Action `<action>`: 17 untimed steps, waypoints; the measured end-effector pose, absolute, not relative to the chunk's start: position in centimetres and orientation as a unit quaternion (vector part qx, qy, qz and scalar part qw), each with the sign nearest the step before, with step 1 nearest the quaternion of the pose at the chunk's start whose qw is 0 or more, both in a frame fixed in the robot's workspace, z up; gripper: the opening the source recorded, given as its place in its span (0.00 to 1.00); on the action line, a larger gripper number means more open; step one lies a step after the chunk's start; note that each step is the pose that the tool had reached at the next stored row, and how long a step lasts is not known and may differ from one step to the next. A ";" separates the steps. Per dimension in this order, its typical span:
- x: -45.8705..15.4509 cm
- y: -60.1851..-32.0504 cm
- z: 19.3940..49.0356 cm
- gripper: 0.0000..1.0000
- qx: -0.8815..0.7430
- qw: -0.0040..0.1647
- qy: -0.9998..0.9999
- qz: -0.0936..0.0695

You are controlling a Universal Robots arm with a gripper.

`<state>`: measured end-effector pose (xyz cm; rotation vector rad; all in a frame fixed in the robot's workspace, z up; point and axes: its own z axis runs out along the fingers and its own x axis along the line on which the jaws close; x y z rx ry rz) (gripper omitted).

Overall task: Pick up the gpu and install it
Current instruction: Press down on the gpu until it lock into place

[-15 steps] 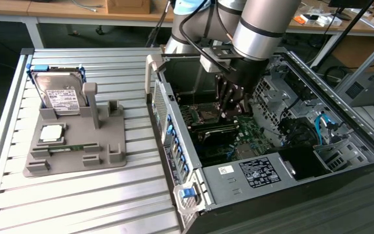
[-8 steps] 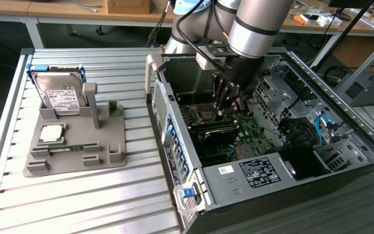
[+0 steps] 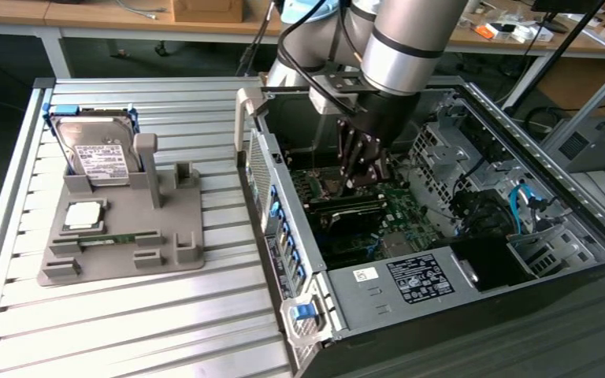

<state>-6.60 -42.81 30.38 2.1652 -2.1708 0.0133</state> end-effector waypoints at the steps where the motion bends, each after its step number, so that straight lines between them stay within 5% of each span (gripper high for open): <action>1: -6.7 -42.8 30.4 0.11 0.706 0.038 -0.707 0.004; 17: -7.5 -42.8 30.3 0.11 0.706 0.038 -0.707 0.004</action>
